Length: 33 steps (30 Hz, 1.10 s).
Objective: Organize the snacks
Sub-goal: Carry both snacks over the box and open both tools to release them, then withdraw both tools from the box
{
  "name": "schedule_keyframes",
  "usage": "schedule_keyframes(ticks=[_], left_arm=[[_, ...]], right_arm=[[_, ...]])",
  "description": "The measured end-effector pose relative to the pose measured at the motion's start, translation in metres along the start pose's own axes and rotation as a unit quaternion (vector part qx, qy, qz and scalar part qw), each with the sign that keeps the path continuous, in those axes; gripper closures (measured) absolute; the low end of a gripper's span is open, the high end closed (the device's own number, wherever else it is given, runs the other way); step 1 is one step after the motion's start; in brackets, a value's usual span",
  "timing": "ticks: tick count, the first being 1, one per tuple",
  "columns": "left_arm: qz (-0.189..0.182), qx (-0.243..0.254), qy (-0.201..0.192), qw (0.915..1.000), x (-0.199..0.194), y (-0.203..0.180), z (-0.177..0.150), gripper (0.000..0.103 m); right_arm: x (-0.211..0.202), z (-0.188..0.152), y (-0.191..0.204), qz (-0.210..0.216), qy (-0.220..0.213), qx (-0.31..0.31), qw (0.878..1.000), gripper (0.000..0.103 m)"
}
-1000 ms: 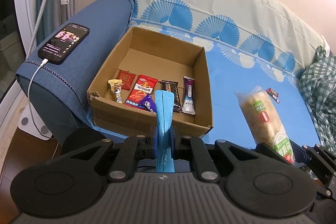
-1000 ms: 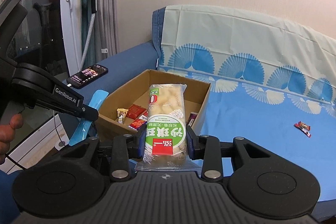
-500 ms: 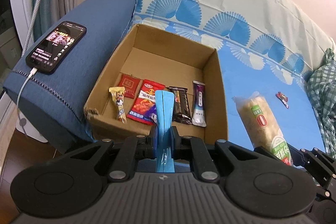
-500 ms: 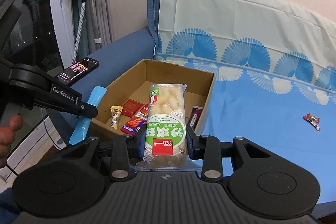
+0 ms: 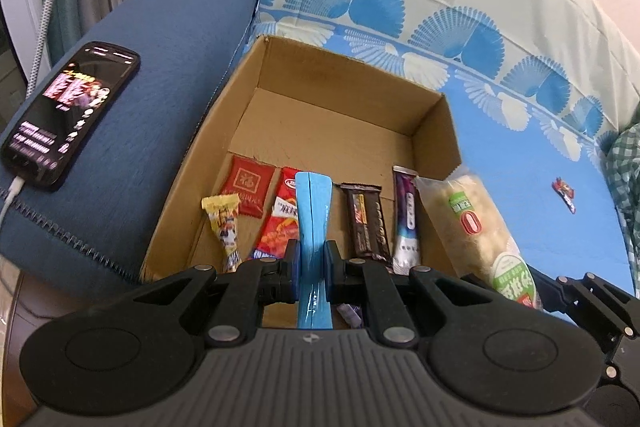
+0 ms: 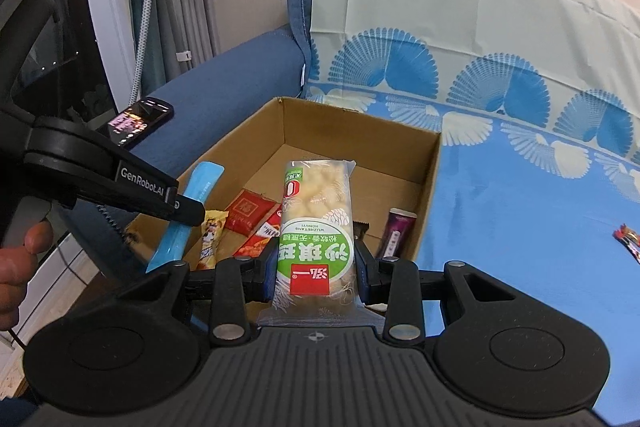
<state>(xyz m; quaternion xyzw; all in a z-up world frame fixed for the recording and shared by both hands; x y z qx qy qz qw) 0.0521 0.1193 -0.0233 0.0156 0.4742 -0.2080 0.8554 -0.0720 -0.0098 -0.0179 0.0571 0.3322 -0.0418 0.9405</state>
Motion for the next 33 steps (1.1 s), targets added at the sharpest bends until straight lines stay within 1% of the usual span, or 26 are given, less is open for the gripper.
schedule_keyframes(ticks=[7, 11, 17, 21, 22, 23, 24, 25, 26, 27, 29, 33], left_arm=[[0.012, 0.007, 0.026, 0.9996, 0.047, 0.009, 0.022, 0.091], [0.020, 0.010, 0.042, 0.9989, 0.072, 0.015, 0.028, 0.091], [0.031, 0.015, 0.061, 0.9976, 0.102, 0.020, 0.033, 0.090], [0.039, 0.020, 0.069, 0.9966, 0.114, 0.024, 0.034, 0.089], [0.042, 0.023, 0.069, 0.9965, 0.115, 0.025, 0.034, 0.083], [0.043, 0.026, 0.070, 0.9963, 0.115, 0.026, 0.035, 0.057], [0.046, 0.023, 0.073, 0.9960, 0.115, 0.027, 0.036, 0.037], [0.049, 0.017, 0.071, 0.9961, 0.112, 0.027, 0.037, 0.005], [0.050, 0.008, 0.054, 0.9972, 0.105, 0.029, 0.037, 0.000], [0.051, 0.002, 0.035, 0.9981, 0.097, 0.031, 0.035, 0.000], [0.057, 0.009, 0.031, 0.9978, 0.086, 0.029, 0.032, 0.000], [0.068, 0.010, 0.037, 0.9969, 0.067, 0.025, 0.014, 0.000]], right_arm=[[0.049, 0.012, -0.005, 0.001, 0.023, 0.008, 1.000, 0.065], [0.074, 0.014, -0.008, -0.001, 0.038, 0.010, 0.999, 0.065], [0.102, 0.010, -0.013, -0.006, 0.063, 0.015, 0.998, 0.065], [0.113, 0.008, -0.013, -0.007, 0.077, 0.014, 0.997, 0.065], [0.115, 0.009, -0.012, -0.003, 0.079, 0.013, 0.997, 0.064], [0.116, 0.010, -0.012, 0.000, 0.080, 0.012, 0.997, 0.063], [0.116, 0.012, -0.011, 0.002, 0.079, 0.012, 0.997, 0.053], [0.115, 0.014, -0.010, 0.002, 0.079, 0.012, 0.997, 0.043], [0.114, 0.016, -0.010, -0.002, 0.076, 0.011, 0.997, 0.019], [0.109, 0.018, -0.009, -0.011, 0.069, 0.008, 0.998, 0.007], [0.099, 0.019, -0.007, -0.018, 0.056, -0.008, 0.998, 0.006], [0.070, 0.014, -0.001, -0.017, 0.053, -0.024, 0.998, 0.003]])
Point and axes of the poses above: each gripper's, at about its wrist camera, not at the fingertips, and x roughly the way its jaws point, y to its left, z to its top, the point moved 1 cm from there along x, roughly the way its jaws point, and after that the axes turned 2 degrees about -z, right-handed, at the moved point
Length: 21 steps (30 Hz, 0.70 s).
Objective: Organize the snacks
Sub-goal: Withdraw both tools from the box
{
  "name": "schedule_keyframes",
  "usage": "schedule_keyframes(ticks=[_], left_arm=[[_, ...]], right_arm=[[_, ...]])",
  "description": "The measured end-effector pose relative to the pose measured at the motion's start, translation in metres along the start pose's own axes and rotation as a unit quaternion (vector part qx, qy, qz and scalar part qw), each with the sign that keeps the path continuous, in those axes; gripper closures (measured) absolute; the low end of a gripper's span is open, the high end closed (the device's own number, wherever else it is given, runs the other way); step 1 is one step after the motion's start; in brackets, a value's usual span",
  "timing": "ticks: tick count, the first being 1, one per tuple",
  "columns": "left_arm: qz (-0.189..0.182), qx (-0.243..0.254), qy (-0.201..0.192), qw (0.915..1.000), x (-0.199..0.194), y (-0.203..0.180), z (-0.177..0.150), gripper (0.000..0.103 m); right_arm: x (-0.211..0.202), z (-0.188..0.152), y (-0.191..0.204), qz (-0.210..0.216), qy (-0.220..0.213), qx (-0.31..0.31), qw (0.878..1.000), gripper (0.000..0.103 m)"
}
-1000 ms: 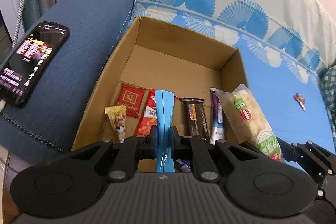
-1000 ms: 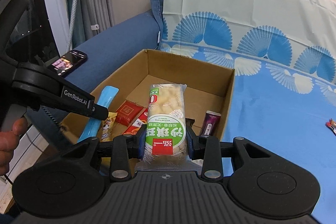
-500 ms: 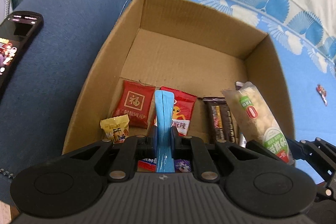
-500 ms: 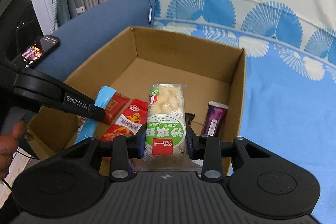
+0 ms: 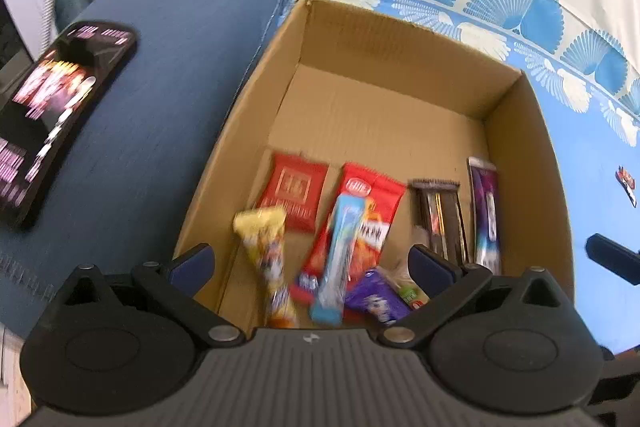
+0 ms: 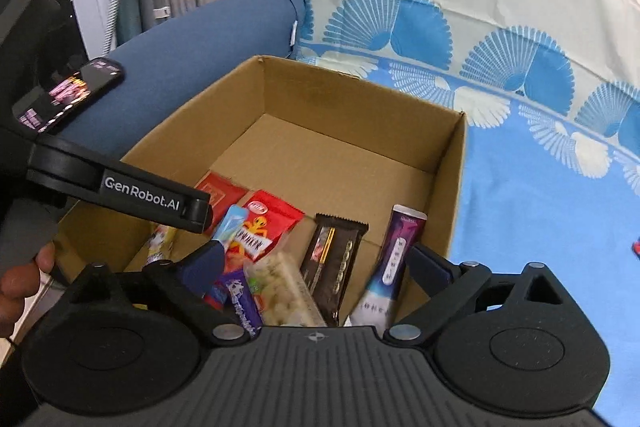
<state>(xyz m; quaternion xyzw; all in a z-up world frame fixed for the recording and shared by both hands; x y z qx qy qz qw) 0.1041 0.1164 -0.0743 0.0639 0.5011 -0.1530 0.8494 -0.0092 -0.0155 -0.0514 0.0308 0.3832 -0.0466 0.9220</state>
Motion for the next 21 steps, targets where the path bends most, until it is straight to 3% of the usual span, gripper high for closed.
schedule_keyframes(ticks=[10, 21], left_arm=[[0.032, -0.002, -0.014, 0.9994, -0.076, -0.004, -0.075, 0.000], [0.034, 0.018, -0.067, 0.9970, -0.142, -0.023, -0.116, 0.000]], right_arm=[[-0.095, -0.038, 0.019, -0.011, -0.025, 0.014, 1.000, 0.001], [-0.168, -0.062, 0.028, -0.025, -0.097, 0.002, 0.995, 0.001]])
Point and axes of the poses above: each gripper's, at about its wrist camera, not at the fingertips, and x roughly the way its jaws point, y to its left, z to its top, the point moved 1 cm from there along x, roughly the way its jaws point, and after that the axes turned 2 degrees about -z, right-handed, at the moved point
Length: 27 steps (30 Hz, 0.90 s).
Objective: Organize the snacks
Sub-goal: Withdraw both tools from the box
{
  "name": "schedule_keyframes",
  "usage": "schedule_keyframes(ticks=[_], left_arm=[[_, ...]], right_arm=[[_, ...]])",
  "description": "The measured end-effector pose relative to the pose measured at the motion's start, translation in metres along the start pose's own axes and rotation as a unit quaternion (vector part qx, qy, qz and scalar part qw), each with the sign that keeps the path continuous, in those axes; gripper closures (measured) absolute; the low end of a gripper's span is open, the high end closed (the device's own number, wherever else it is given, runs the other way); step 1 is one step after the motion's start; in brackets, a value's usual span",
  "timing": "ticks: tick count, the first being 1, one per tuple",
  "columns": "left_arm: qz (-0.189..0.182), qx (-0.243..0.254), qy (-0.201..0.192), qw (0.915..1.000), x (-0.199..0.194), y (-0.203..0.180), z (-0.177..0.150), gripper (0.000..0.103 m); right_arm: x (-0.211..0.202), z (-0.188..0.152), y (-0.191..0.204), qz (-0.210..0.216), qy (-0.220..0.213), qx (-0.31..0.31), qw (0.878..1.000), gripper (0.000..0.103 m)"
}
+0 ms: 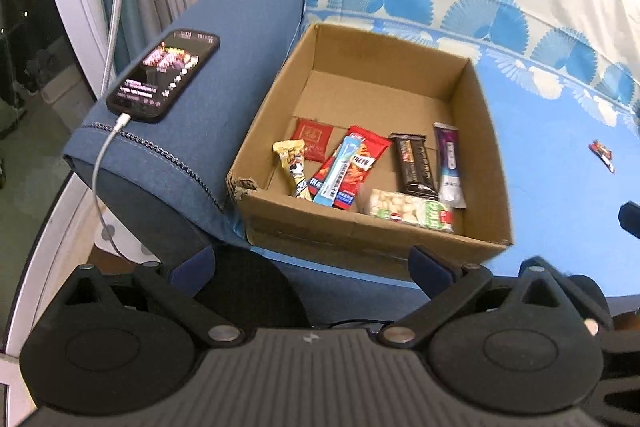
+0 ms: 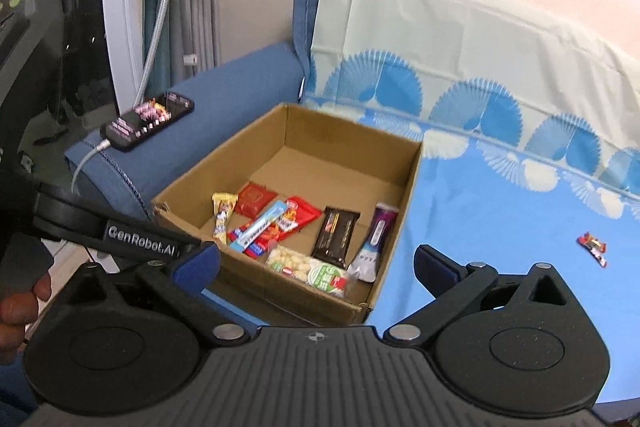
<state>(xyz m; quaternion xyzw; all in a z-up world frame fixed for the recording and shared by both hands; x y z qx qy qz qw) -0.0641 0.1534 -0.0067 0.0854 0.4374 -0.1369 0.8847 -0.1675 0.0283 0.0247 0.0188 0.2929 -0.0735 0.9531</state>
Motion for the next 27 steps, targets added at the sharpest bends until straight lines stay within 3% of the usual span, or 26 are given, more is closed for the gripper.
schedule_keyframes(ticks=[17, 22, 27], left_arm=[[0.025, 0.046, -0.040, 0.9978, -0.050, -0.039, -0.010, 0.000], [0.019, 0.065, -0.024, 0.9974, -0.040, -0.071, 0.002, 0.000], [0.001, 0.106, -0.002, 0.9943, -0.015, -0.136, 0.021, 0.000]], right_arm=[[-0.058, -0.018, -0.027, -0.001, -0.079, 0.036, 0.996, 0.001], [-0.059, -0.027, -0.067, -0.033, -0.094, 0.076, 0.992, 0.001], [-0.047, -0.050, -0.135, -0.087, -0.077, 0.132, 0.984, 0.001]])
Point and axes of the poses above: each gripper's, at about its wrist camera, not at the fingertips, and x roughly the way its jaws point, y to its left, z to its top, the point moved 1 cm from there along x, roughly the way its jaws point, and after that the axes turned 2 degrees about -z, right-handed, at the moved point
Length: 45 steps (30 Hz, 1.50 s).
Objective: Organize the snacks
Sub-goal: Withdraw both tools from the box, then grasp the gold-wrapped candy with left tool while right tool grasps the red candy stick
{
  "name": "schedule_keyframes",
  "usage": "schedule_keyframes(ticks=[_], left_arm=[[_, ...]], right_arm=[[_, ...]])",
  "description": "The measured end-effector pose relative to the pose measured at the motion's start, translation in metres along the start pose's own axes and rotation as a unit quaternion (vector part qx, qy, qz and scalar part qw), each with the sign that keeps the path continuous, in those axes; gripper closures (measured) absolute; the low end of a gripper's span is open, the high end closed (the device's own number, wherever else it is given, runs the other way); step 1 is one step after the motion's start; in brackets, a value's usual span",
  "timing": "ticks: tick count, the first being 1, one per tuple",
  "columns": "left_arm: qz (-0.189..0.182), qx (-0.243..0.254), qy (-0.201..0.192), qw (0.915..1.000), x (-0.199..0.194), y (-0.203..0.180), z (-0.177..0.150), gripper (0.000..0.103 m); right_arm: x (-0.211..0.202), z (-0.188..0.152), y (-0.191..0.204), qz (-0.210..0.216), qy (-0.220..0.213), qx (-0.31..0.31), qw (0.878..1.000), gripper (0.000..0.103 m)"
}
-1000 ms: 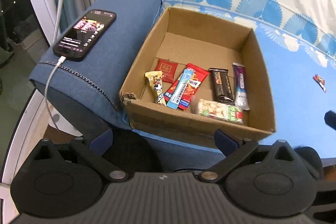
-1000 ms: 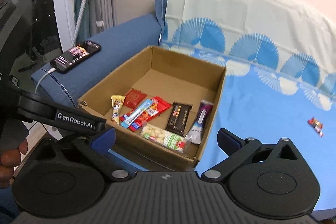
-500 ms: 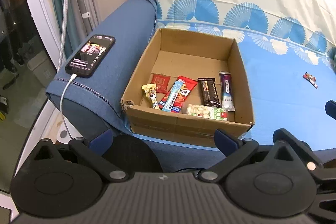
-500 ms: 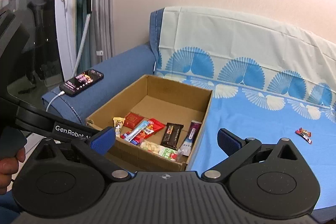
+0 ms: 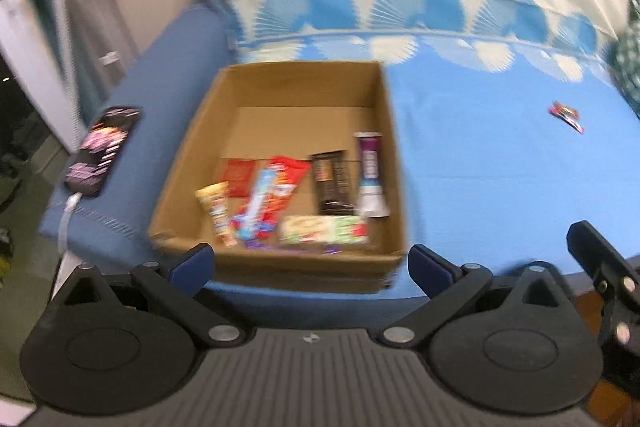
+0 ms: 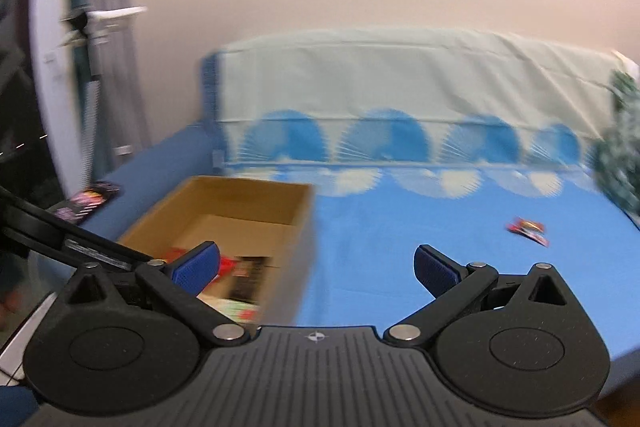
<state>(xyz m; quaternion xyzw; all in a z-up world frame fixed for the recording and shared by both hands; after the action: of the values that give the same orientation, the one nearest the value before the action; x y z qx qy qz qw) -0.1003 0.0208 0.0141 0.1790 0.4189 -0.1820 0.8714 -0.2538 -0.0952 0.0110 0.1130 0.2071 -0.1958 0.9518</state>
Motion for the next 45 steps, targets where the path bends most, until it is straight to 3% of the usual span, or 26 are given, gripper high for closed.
schedule_keyframes(ticks=[6, 12, 16, 23, 27, 29, 30, 33, 37, 40, 43, 44, 45], left_arm=[[-0.044, 0.027, 0.038, 0.9979, 0.045, -0.077, 0.045, 0.000], [-0.115, 0.007, 0.071, 0.9908, 0.109, -0.176, 0.114, 0.000], [-0.147, 0.017, 0.075, 0.9862, 0.165, -0.265, 0.160, 0.000], [-0.177, 0.020, 0.122, 0.9765, 0.291, -0.409, 0.216, 0.000], [-0.175, 0.023, 0.147, 0.9734, 0.349, -0.468, 0.228, 0.000], [-0.174, 0.032, 0.154, 0.9720, 0.367, -0.480, 0.230, 0.000], [-0.177, 0.038, 0.153, 0.9716, 0.372, -0.480, 0.230, 0.000], [-0.167, 0.062, 0.139, 0.9741, 0.382, -0.464, 0.238, 0.000], [-0.117, 0.078, 0.109, 0.9840, 0.391, -0.418, 0.253, 0.000], [-0.090, 0.096, 0.103, 0.9859, 0.402, -0.392, 0.262, 0.000], [-0.080, 0.109, 0.099, 0.9858, 0.411, -0.383, 0.272, 0.000], [-0.085, 0.112, 0.097, 0.9852, 0.413, -0.383, 0.275, 0.000], [-0.091, 0.116, 0.096, 0.9844, 0.414, -0.383, 0.275, 0.000]], right_arm=[[0.038, -0.007, -0.107, -0.096, 0.027, 0.080, 0.992, 0.001], [0.075, -0.026, -0.214, -0.188, 0.049, 0.177, 0.965, 0.001], [0.107, -0.044, -0.278, -0.229, 0.059, 0.226, 0.945, 0.001], [0.168, -0.073, -0.371, -0.280, 0.075, 0.276, 0.916, 0.001], [0.196, -0.086, -0.409, -0.295, 0.083, 0.280, 0.910, 0.001], [0.212, -0.087, -0.424, -0.292, 0.078, 0.276, 0.912, 0.001], [0.223, -0.085, -0.432, -0.282, 0.076, 0.265, 0.919, 0.001], [0.268, -0.074, -0.443, -0.237, 0.082, 0.206, 0.946, 0.001], [0.347, -0.060, -0.438, -0.146, 0.109, 0.094, 0.979, 0.001], [0.394, -0.049, -0.422, -0.115, 0.109, -0.010, 0.987, 0.001], [0.426, -0.039, -0.411, -0.069, 0.118, -0.045, 0.990, 0.001], [0.430, -0.036, -0.409, -0.057, 0.117, -0.046, 0.990, 0.006], [0.432, -0.034, -0.406, -0.042, 0.119, -0.050, 0.991, 0.021]])
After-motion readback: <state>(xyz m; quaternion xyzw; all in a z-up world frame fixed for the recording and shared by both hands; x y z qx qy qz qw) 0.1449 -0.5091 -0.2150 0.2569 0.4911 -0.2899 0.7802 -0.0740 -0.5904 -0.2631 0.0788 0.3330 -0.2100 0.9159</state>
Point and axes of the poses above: each gripper's, at about its wrist camera, not at the fingertips, and x roughly the way its jaws point, y to its left, z to its top, the point moved 1 cm from there along x, roughly the way its jaws point, and after that the axes turned 2 degrees about -z, right-handed, at the moved point
